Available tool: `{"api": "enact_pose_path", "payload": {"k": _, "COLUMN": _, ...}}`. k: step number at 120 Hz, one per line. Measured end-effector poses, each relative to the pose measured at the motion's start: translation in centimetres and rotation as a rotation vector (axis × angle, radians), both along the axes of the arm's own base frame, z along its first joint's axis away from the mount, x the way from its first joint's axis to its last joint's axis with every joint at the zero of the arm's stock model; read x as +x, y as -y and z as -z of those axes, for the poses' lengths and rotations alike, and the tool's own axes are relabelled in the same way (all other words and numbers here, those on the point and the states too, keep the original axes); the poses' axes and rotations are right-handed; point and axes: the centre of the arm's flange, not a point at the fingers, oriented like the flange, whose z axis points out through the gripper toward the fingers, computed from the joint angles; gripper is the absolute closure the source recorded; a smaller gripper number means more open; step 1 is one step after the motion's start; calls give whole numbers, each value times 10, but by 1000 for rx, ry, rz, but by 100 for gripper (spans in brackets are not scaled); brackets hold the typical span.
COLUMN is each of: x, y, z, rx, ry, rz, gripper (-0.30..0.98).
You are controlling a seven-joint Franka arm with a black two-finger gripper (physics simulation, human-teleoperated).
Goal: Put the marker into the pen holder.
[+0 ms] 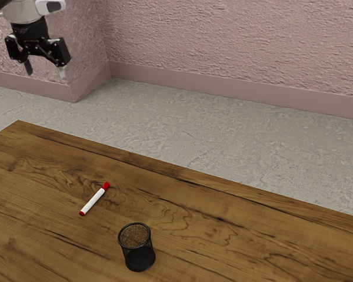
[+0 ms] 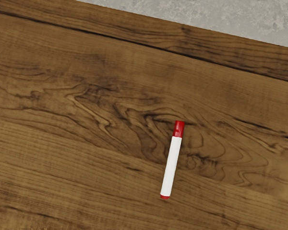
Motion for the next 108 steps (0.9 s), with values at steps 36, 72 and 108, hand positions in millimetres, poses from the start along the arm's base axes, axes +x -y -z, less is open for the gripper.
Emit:
{"api": "enact_pose_path", "payload": {"k": 36, "x": -5, "y": -5, "z": 45, "rx": 3, "ry": -76, "rz": -90, "gripper": 0}}
{"api": "enact_pose_path", "payload": {"k": 72, "x": -2, "y": -5, "z": 300, "rx": -63, "ry": -255, "rz": -145, "gripper": 0}}
{"api": "enact_pose_path", "payload": {"k": 108, "x": 33, "y": -4, "z": 376, "rx": -64, "ry": -119, "rz": -136, "gripper": 0}}
